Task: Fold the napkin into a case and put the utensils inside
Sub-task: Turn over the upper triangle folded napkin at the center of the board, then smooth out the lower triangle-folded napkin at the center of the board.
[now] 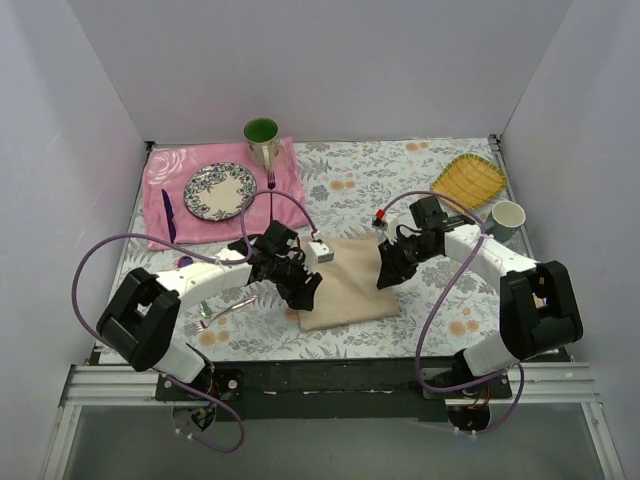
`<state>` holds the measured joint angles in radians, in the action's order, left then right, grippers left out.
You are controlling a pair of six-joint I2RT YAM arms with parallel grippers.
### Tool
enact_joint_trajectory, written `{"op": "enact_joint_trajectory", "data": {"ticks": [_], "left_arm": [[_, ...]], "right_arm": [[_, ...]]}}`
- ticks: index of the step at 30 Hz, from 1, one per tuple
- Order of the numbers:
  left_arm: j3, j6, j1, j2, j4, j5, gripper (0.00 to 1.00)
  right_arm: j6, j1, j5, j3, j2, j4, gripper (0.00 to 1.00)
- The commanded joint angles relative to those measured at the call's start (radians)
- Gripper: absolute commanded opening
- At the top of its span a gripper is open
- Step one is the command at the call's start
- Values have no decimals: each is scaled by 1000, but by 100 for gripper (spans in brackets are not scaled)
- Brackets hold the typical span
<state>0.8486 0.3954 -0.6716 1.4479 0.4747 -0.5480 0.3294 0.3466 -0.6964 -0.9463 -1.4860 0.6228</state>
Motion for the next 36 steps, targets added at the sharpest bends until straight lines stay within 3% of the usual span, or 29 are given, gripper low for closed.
{"op": "enact_joint_trajectory", "data": {"ticks": [1,5,10,14,16,19,24,28,36], "left_arm": [[1,85,6,60,-50,71,46],[30,117,55,176,-61,98,42],[102,108,161,267,-30,119,37],[135,57,214,197,-21,1,45],[110,-13,189,69,-40,-36,50],[20,-79,49,-105,-148,46,58],[-127,-194,-216,-204,-407,230,57],[-186,-340,-367,-144,-542,325,54],[-227,-513,-517,61,-798,434,55]], "right_arm": [[-38,-6,-15,50,-25,-59,31],[-72,-8,26,37,-80,-146,33],[-75,-8,80,-115,-207,-183,39],[-87,-49,-3,-189,-176,-135,48],[-118,-81,-47,-146,-125,-120,50],[-156,-93,-71,-67,-5,-136,52],[-222,-97,-97,59,81,-196,43],[-230,-106,-87,73,40,-247,32],[-303,-106,-81,46,-68,-344,30]]}}
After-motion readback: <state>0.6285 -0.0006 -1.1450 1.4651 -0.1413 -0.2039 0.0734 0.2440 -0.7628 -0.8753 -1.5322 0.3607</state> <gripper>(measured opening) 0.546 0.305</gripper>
